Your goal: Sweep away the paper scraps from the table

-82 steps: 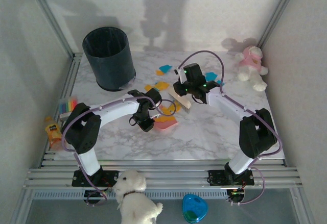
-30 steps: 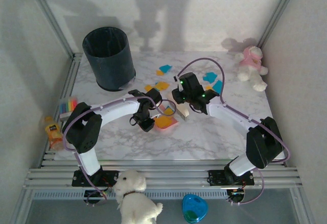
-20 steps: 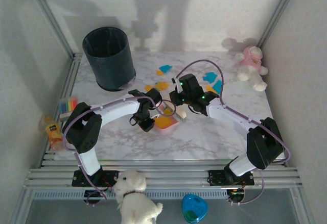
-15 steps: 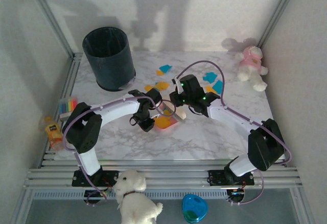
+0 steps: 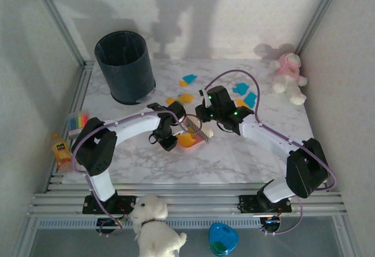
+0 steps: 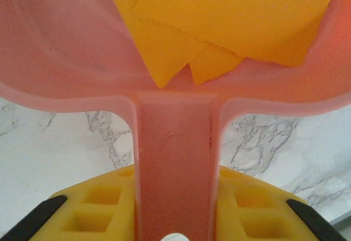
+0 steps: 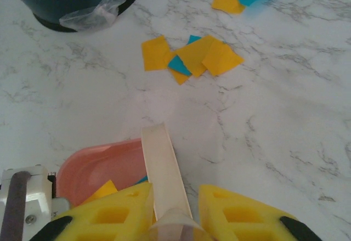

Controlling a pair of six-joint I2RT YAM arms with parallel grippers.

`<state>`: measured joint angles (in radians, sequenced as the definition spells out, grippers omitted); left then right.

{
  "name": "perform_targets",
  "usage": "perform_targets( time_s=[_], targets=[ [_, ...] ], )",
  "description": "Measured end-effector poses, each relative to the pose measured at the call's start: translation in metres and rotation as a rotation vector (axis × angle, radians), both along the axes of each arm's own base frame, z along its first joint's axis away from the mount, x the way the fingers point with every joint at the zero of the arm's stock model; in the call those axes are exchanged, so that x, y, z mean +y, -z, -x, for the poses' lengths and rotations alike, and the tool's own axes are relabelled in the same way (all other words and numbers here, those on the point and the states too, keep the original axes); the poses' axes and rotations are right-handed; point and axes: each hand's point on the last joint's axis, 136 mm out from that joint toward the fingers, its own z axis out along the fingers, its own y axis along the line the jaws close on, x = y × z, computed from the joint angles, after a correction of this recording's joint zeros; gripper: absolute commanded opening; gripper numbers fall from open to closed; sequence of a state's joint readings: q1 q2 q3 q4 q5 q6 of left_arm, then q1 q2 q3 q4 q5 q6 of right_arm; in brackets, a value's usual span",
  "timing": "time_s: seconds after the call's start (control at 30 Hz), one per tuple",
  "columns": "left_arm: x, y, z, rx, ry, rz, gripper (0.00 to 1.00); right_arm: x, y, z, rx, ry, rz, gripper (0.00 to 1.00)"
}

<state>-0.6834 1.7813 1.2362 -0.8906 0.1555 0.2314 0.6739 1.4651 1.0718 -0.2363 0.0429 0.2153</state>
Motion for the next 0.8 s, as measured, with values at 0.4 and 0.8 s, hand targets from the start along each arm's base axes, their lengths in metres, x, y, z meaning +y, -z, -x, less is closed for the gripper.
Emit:
perform_targets(
  time_s=[0.4,0.8],
  targets=[
    [-0.001,-0.007,-0.009,-0.055,-0.002,0.009,0.0,-0.029,-0.037,0.001,-0.077,0.131,-0.05,0.0],
    [-0.002,-0.028,-0.029,-0.145,-0.043,0.068,0.0,-0.109,-0.041,0.002,-0.125,0.395,0.0,0.0]
  ],
)
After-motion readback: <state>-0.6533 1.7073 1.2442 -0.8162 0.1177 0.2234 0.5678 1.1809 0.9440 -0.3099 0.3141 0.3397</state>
